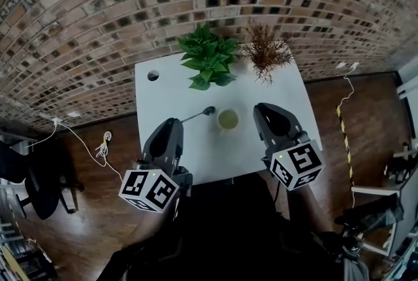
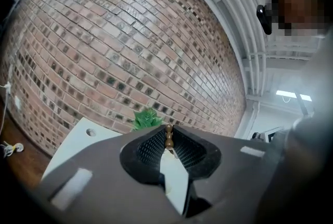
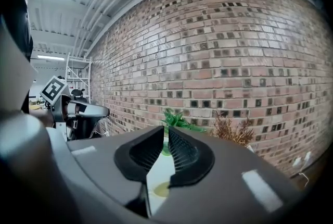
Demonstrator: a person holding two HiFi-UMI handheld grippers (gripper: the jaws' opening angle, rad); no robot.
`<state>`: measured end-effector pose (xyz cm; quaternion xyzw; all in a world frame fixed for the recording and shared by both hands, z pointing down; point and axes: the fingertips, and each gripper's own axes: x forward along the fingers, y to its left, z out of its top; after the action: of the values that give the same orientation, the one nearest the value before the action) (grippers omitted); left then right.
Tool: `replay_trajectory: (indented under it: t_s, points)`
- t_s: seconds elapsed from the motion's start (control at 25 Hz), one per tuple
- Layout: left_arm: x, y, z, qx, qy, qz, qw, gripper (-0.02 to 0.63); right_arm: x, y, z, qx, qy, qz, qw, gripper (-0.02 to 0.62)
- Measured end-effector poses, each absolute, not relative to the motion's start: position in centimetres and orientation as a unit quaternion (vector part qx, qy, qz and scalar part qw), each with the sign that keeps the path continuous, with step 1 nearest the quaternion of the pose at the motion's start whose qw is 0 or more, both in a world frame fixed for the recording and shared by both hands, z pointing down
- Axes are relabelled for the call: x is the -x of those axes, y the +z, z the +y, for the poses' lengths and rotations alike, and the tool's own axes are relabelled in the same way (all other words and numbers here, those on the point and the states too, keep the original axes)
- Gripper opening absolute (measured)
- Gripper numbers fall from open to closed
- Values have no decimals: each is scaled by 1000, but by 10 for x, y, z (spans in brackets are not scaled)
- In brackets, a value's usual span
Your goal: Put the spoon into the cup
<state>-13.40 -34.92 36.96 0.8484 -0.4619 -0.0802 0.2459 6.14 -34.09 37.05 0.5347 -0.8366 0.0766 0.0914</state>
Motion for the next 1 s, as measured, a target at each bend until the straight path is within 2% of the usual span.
replay_trajectory:
  t_s: [0.28, 0.64, 1.0]
  points:
    - [131, 359, -350, -824, -98, -500, 248, 38, -76, 379, -352, -510, 86, -851, 86, 35]
    - [97, 363, -334, -804, -68, -541, 236, 38, -102, 382, -361, -466, 89, -878, 68, 35]
    - [89, 383, -335, -801, -54, -546, 239, 38, -111, 399, -362, -456, 102, -880, 83, 35]
